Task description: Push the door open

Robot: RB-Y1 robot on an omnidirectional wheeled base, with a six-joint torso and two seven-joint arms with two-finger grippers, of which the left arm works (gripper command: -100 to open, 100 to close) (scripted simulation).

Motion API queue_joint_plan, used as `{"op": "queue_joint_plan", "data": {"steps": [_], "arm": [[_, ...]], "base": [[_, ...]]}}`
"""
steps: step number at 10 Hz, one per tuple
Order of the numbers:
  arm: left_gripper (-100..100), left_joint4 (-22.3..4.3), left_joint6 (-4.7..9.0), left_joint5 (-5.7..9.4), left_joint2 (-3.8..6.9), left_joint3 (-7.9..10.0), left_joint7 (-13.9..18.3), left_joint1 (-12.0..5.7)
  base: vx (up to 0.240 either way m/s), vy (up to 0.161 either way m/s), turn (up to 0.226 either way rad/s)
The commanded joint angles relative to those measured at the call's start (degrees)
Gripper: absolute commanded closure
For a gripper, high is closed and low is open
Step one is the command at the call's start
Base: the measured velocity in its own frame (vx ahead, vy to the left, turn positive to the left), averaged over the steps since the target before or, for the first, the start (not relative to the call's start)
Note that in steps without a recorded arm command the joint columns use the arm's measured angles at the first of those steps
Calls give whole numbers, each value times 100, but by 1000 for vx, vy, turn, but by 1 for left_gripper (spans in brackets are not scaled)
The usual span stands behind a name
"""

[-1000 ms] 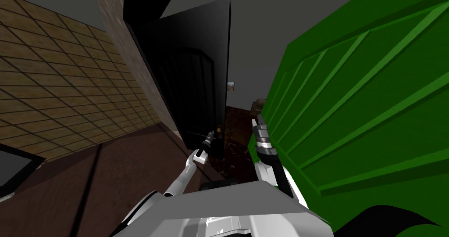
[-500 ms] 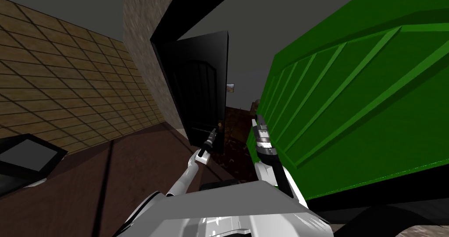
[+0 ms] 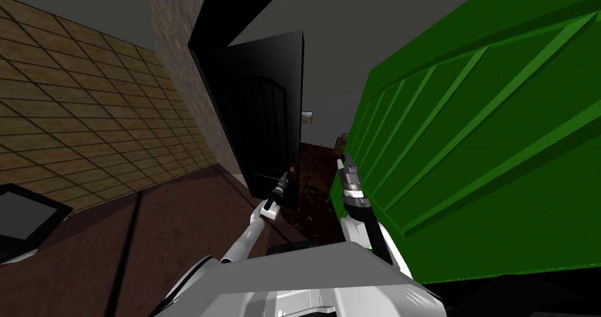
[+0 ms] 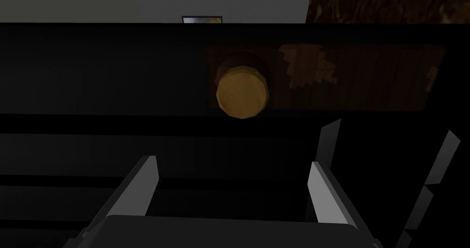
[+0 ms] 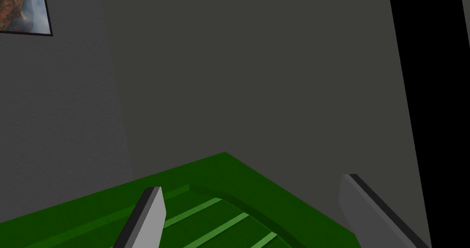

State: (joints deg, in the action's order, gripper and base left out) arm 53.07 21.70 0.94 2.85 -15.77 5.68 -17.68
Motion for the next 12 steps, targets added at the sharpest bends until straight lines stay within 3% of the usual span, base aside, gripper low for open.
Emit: {"op": "queue_joint_plan", "data": {"steps": [1,6,7,12], "arm": [[-100,-17,21,1,10,25,-12,-10],[-100,-67,69,2,-57,77,-39,-30],[100,-67,69,2,-57,77,-39,-30],[100,-67,69,2,-57,77,-39,-30]], "base": [[217,-84,-25],[157,-83,-17],[-8,6,2],[-14,9,-3]]}}
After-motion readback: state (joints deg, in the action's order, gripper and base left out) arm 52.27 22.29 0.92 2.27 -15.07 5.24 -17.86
